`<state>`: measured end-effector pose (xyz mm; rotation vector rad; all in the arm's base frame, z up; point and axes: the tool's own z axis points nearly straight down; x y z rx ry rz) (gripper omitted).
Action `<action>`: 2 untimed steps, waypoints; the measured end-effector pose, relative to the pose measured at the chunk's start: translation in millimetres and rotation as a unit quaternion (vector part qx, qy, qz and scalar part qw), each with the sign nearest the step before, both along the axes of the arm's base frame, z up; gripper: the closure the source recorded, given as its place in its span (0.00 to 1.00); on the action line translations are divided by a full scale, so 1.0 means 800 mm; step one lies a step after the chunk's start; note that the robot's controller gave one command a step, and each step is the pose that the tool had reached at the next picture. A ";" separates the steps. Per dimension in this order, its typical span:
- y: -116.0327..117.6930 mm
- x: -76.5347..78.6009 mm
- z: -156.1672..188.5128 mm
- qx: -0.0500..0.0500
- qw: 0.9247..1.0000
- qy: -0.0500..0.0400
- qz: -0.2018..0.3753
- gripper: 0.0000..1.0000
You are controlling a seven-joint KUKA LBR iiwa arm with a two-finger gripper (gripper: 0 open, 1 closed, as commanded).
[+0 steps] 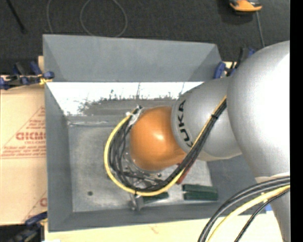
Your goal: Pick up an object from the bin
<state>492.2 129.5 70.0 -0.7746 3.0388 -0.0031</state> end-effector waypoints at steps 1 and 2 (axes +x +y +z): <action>0.004 -0.002 0.001 0.002 1.000 0.002 0.000 1.00; 0.050 0.018 0.081 0.001 0.997 -0.002 0.072 1.00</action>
Offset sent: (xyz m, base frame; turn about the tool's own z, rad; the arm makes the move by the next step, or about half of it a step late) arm 0.0000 0.0000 0.0000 0.0000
